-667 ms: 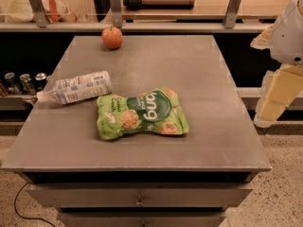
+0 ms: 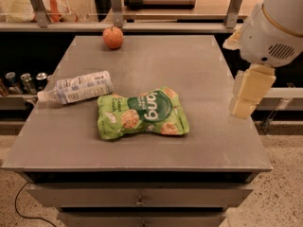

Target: Move green rice chip bag near apple

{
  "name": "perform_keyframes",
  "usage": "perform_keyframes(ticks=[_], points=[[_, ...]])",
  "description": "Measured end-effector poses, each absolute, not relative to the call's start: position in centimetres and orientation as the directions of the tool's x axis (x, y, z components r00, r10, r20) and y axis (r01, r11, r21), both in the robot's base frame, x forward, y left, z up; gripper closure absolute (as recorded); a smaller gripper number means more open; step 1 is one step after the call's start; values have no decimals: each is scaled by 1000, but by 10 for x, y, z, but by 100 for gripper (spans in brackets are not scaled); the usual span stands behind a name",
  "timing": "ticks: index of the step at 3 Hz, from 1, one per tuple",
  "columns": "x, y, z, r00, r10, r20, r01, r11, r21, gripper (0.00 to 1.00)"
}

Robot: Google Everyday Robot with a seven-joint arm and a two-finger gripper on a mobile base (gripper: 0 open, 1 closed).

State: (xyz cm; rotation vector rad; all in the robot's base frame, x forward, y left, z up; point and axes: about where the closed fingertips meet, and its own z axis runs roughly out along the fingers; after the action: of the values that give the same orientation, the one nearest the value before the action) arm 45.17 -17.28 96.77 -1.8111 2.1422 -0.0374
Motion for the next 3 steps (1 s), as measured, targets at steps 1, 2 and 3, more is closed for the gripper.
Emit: perform_keyframes(ticks=[1, 2, 3], points=[[475, -111, 947, -33, -957, -288, -977, 92, -194, 0], [498, -50, 923, 57, -950, -308, -987, -7, -159, 0], [514, 1, 903, 108, -942, -317, -989, -69, -132, 0]])
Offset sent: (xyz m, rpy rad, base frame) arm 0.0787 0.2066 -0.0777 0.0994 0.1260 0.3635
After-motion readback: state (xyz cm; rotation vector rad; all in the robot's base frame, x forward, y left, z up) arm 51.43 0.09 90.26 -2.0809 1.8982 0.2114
